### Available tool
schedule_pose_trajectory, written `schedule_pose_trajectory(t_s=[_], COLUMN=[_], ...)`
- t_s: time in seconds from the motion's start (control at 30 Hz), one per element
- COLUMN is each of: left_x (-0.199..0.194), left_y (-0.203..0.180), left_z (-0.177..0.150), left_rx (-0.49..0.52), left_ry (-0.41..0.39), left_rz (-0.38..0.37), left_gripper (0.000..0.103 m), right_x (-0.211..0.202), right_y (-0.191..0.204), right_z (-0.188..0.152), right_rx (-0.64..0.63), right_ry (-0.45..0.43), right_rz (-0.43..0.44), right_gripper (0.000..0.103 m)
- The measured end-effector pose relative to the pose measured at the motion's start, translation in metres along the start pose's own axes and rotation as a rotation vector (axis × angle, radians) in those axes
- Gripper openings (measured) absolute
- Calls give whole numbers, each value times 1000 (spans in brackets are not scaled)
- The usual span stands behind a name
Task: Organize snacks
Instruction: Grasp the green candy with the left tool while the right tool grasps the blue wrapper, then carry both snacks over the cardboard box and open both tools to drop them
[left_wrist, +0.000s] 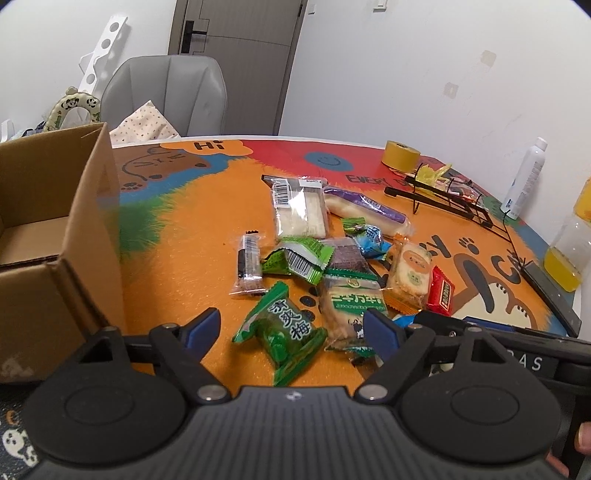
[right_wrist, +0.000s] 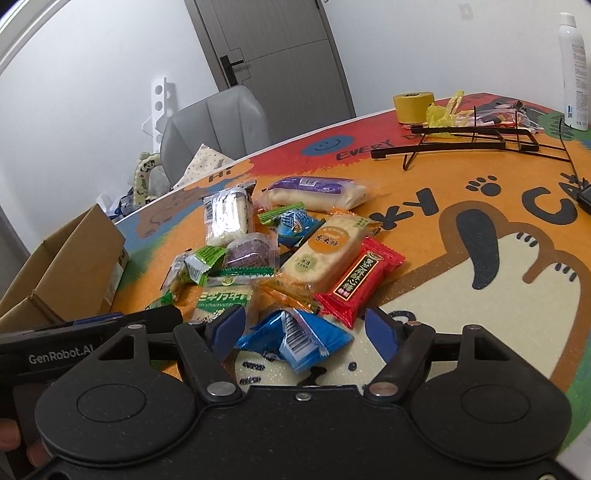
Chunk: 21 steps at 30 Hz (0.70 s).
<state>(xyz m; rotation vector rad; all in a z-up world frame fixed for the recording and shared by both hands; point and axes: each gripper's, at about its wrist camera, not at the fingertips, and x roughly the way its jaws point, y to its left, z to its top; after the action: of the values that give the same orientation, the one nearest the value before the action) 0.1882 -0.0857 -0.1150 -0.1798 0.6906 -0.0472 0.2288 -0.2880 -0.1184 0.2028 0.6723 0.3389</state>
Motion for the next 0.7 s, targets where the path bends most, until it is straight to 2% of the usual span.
schedule_pose_trajectory(t_s=[0.1, 0.23, 0.33, 0.43, 0.5, 0.53, 0.63, 0.7], left_x=[6, 13, 17, 16, 15, 14, 10, 8], left_y=[0, 1, 3, 4, 4, 4, 2, 3], left_z=[0, -2, -4, -7, -7, -7, -6, -6], left_rx=[-3, -7, -13, -18, -23, -26, -19, -20], left_ry=[5, 17, 34, 23, 21, 21, 21, 27], left_rz=[2, 13, 6, -9, -15, -19, -13, -26], left_gripper=[83, 82, 71, 61, 55, 49, 38, 37], right_x=[5, 7, 7, 5, 3, 2, -2, -4], right_y=[0, 10, 14, 21, 23, 23, 20, 21], right_z=[-1, -5, -8, -11, -11, -11, -11, -11], right_rx=[3, -61, -100, -165, -184, -179, -156, -144], right_ry=[11, 8, 9, 18, 24, 28, 37, 37], right_rz=[-8, -59, -77, -112, -120, -108, -55, -40], right_gripper=[70, 69, 67, 56, 35, 29, 25, 24])
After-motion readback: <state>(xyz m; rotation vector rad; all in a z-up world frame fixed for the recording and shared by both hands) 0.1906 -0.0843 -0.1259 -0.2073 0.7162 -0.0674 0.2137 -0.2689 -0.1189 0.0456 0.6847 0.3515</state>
